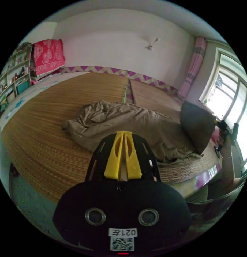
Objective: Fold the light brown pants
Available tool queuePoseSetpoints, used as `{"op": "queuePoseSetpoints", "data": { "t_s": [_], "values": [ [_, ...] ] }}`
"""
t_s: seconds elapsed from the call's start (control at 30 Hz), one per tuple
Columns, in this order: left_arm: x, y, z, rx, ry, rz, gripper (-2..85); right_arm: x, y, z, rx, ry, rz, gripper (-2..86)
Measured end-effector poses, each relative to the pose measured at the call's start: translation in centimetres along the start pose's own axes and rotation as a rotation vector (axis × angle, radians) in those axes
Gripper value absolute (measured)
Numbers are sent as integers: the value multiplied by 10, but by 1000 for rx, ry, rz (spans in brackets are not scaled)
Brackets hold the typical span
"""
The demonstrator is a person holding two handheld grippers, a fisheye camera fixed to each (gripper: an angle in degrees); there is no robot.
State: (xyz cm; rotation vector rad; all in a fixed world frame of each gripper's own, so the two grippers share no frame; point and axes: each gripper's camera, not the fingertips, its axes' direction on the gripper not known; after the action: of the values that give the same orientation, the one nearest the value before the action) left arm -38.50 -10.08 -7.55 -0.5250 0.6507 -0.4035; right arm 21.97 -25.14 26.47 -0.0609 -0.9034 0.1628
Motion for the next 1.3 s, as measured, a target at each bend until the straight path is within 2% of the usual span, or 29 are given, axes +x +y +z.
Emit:
{"op": "queuePoseSetpoints", "data": {
  "t_s": [0.1, 0.2, 0.27, 0.37, 0.47, 0.63, 0.73, 0.83, 0.9, 1.07, 1.13, 1.2, 1.3],
  "values": [
    [23, -7, 16, -9, 53, 8, -9, 88, 5, -86, 114, 152, 218, -6],
    [49, -12, 33, -20, 53, 28, -9, 164, 39, -138, 138, 263, 441, -6],
    [64, -15, 45, -33, 56, 35, -9, 202, 68, -152, 99, 264, 568, -6],
    [82, -19, 65, -74, 57, 34, -9, 241, 116, -148, 29, 164, 774, -5],
    [94, -23, 84, -119, 15, 49, -9, 238, 134, -153, 83, 77, 811, -3],
    [94, -22, 107, -188, -25, 34, -9, 203, 128, -164, 40, 162, 780, 8],
    [98, -18, 116, -205, -18, 55, -9, 163, 115, -176, 75, 371, 682, 20],
    [109, -18, 110, -177, -34, 105, -9, 112, 78, -166, 75, 518, 420, 49],
    [125, -31, 90, -56, 6, 172, -9, 77, 36, -123, -10, 442, 114, 56],
    [175, -82, 94, 25, -76, 487, -5, 47, -33, -3, -252, 285, -358, 15],
    [181, -101, 109, 28, -83, 536, 0, 54, -47, 39, -369, 228, -440, 24],
    [178, -125, 134, -58, -8, 561, 16, 68, -56, 89, -556, 203, -490, 47],
    [173, -145, 154, -129, 59, 578, 52, 76, -54, 127, -705, 189, -561, 51]
  ]
}}
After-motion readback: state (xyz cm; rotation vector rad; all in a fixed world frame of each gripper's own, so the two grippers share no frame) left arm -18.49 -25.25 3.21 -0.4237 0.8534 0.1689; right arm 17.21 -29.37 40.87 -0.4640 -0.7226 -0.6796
